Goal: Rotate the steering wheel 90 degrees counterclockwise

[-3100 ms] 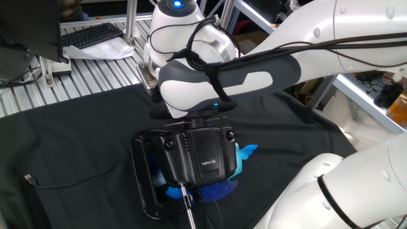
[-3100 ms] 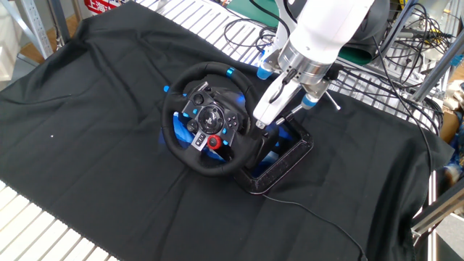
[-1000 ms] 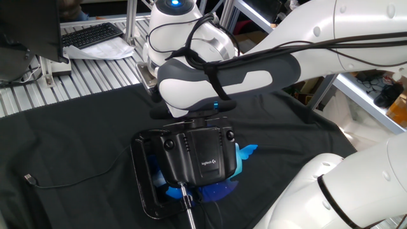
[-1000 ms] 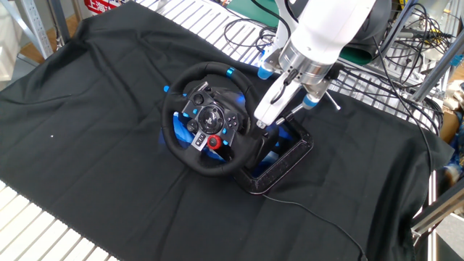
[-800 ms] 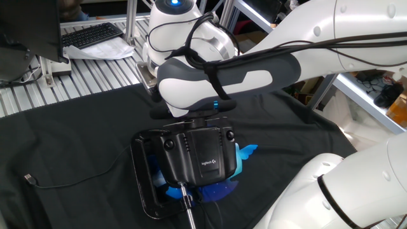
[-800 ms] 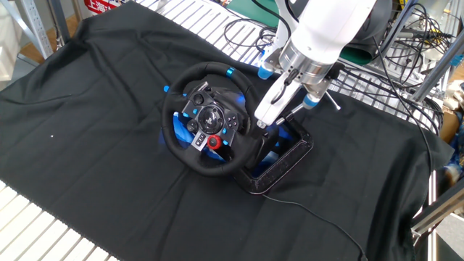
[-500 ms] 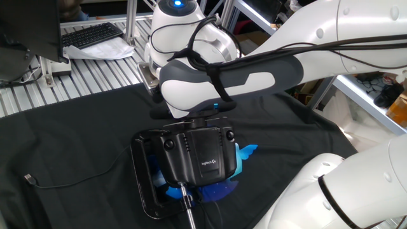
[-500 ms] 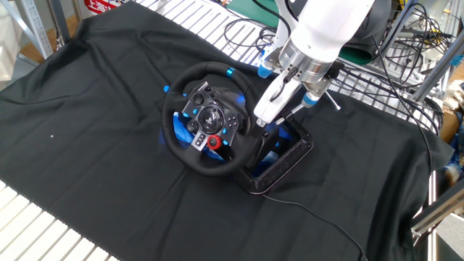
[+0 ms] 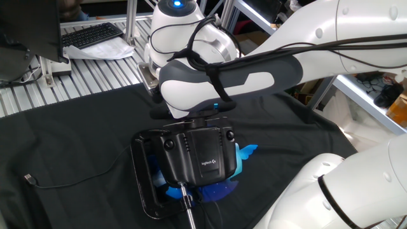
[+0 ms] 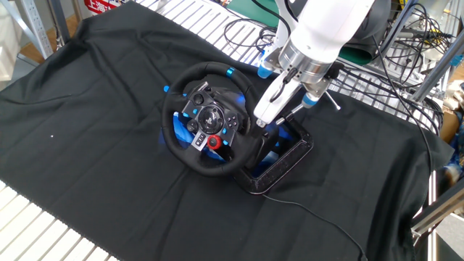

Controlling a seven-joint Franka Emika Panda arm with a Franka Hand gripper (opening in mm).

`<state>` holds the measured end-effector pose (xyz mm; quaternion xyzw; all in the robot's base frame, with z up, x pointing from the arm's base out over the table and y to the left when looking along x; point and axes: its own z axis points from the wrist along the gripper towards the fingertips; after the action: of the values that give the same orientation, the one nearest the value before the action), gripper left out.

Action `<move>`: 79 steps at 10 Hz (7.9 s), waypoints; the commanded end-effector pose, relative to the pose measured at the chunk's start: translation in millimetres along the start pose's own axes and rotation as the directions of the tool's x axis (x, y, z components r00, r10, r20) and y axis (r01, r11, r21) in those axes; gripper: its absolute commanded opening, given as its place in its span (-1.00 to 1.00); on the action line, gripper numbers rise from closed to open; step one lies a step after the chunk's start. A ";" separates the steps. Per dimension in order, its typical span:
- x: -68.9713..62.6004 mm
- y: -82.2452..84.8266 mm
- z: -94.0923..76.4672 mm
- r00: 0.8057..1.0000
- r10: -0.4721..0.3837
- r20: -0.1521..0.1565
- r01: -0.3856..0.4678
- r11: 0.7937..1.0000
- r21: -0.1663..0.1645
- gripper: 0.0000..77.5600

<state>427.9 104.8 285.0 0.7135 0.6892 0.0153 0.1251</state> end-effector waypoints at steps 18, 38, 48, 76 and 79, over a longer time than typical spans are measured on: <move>-42.9 -43.7 4.0 0.925 -0.376 -0.045 0.379 0.919 0.110 1.00; -28.3 -27.9 -14.4 0.646 -0.750 -0.141 0.763 0.630 0.142 1.00; -35.6 -22.6 -9.1 0.917 -0.391 -0.079 0.398 0.906 0.141 1.00; -67.1 -23.1 -35.0 0.901 -0.420 -0.107 0.431 0.895 0.118 -0.97; -74.3 -22.6 -37.3 0.875 -0.473 -0.107 0.483 0.869 0.109 -0.97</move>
<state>394.9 42.9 324.7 0.5382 0.8406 -0.0337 0.0501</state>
